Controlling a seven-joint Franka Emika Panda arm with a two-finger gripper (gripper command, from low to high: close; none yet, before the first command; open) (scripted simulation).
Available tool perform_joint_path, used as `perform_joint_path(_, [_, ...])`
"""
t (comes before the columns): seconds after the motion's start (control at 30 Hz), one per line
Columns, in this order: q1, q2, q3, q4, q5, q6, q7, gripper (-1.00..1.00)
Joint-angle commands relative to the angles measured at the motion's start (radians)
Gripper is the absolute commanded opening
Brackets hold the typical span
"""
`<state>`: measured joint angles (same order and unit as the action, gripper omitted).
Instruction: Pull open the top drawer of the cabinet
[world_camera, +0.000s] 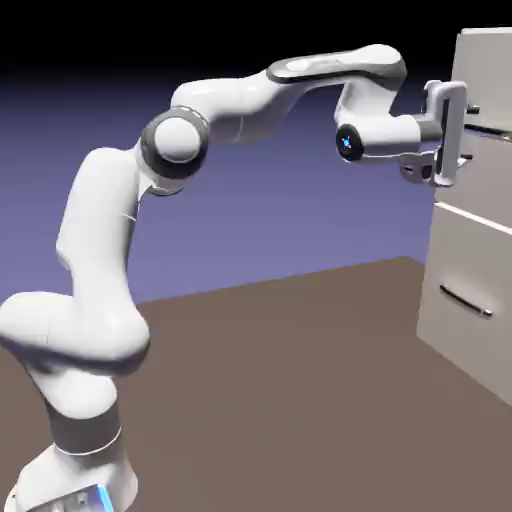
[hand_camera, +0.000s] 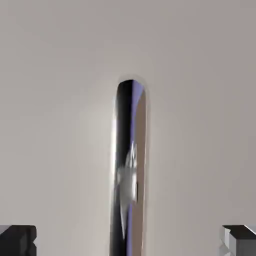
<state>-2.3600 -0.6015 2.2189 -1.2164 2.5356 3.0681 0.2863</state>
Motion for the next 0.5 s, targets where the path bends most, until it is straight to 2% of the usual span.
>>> perform_joint_path(0.0, [-0.014, -0.018, 0.006, 0.021, -0.034, 0.002, 0.044, 0.0])
perform_joint_path(0.37, [-0.154, -0.198, 0.071, 0.24, -0.386, 0.027, 0.49, 0.0])
perform_joint_path(0.4, [-0.154, -0.198, 0.071, 0.24, -0.386, 0.027, 0.49, -1.0])
perform_joint_path(0.47, [-0.135, -0.182, 0.055, 0.215, -0.344, 0.022, 0.446, -1.0])
